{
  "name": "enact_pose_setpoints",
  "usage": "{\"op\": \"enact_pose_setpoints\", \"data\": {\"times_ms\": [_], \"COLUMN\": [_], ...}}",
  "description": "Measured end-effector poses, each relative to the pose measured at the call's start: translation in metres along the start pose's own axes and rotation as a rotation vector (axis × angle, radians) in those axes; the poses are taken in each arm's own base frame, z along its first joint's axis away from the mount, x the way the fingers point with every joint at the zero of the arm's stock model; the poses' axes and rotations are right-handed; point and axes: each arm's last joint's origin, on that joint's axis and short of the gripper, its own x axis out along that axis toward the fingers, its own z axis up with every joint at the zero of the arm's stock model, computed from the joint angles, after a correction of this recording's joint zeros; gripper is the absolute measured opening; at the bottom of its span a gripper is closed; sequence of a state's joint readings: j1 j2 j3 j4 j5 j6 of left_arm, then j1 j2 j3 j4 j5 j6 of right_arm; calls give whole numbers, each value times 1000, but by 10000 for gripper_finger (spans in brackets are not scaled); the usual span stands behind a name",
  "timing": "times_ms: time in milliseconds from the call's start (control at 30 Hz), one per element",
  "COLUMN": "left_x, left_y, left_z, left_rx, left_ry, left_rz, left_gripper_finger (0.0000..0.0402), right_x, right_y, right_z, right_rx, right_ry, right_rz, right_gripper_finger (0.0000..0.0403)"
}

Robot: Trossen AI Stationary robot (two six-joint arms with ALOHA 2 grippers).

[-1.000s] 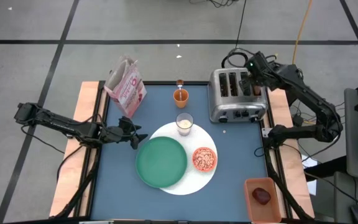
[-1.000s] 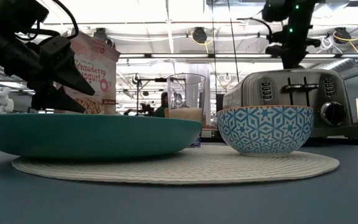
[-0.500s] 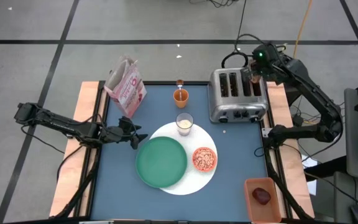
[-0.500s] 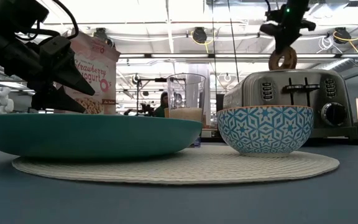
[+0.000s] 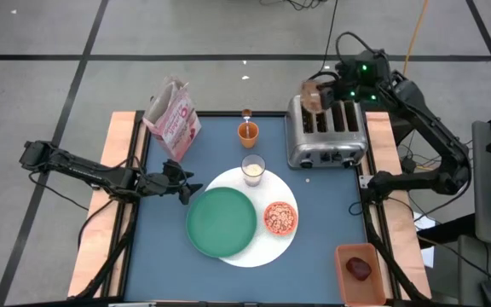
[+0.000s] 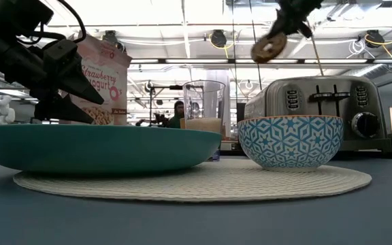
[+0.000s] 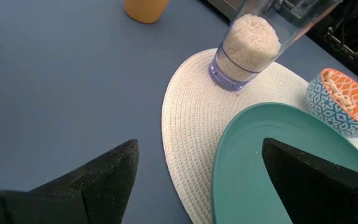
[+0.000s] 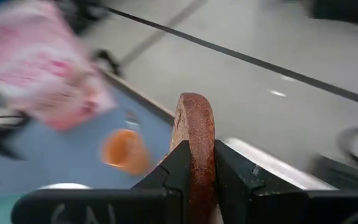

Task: Arrange a breakfast setting
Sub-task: Put the toasted bagel on the green plate

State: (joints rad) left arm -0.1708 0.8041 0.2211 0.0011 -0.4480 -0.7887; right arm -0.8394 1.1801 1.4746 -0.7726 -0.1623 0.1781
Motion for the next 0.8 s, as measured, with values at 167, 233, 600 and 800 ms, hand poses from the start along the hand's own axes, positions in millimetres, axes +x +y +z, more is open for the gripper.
{"op": "enact_pose_setpoints", "data": {"times_ms": [167,233,600,800], "left_x": [0,0,-1,-3], "left_y": [0,0,-11,-18], "left_z": [0,0,12,20], "left_rx": [-1,-1,29,40], "left_ry": [-1,-1,-120,-195], "left_rz": [-1,-1,-109,-167], "left_gripper_finger": [344,344,344,344], "right_x": [1,4,30,54], "right_y": [21,31,82,108], "right_z": [3,2,-7,-15], "right_rx": [-10,-28,-128,-170], "right_ry": [-31,-32,13,36], "right_rz": [175,220,394,467], "right_gripper_finger": [50,50,50,50]}}
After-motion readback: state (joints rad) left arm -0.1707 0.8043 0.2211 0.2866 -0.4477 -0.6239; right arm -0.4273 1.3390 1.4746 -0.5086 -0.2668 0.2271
